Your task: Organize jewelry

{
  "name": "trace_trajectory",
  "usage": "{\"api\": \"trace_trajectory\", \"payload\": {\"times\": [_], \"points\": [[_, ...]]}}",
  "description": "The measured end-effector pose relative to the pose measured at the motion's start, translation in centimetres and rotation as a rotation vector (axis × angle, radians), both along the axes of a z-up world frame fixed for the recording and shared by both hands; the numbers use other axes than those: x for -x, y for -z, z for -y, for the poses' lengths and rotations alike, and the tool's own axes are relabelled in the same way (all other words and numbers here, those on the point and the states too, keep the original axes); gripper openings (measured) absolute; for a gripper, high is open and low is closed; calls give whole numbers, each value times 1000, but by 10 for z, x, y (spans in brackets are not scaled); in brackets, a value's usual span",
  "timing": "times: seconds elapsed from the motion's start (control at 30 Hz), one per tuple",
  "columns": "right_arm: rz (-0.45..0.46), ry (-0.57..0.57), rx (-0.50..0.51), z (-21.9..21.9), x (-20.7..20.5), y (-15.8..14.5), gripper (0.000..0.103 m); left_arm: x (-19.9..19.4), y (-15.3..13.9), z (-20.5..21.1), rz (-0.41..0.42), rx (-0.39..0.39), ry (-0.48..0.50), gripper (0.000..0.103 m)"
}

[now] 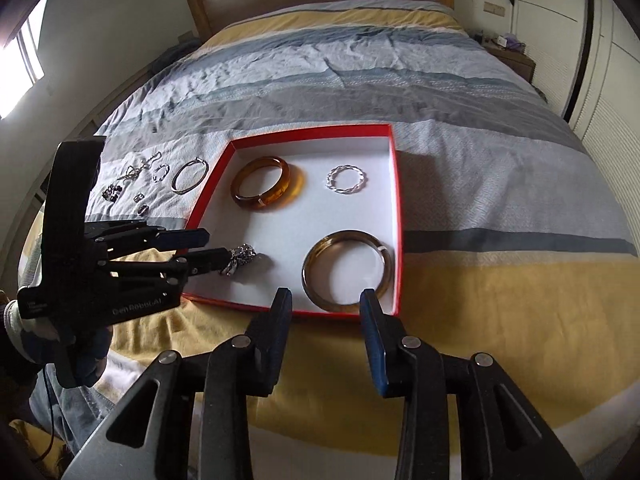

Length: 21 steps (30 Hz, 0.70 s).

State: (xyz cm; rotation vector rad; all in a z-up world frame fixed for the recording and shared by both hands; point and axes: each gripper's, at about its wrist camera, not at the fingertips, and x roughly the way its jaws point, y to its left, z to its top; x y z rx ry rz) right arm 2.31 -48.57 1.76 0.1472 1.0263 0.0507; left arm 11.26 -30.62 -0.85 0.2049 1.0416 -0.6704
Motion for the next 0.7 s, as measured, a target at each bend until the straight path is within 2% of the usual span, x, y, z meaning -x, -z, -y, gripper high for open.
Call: {"api": "trace_trajectory", "payload": {"times": [0.07, 0.23, 0.5, 0.57, 0.7], "points": [[14, 40, -3, 3, 17, -11, 37, 11, -16, -9, 18, 18, -19, 35], [86, 135, -47, -3, 57, -44, 42, 44, -59, -30, 75, 3, -46, 35], [208, 163, -50, -56, 108, -106, 53, 105, -126, -90, 209, 41, -122, 35], [231, 159, -42, -73, 120, -118, 60, 121, -142, -109, 258, 64, -151, 35], [264, 142, -29, -107, 141, -139, 62, 152, -167, -146, 339, 85, -194, 35]]}}
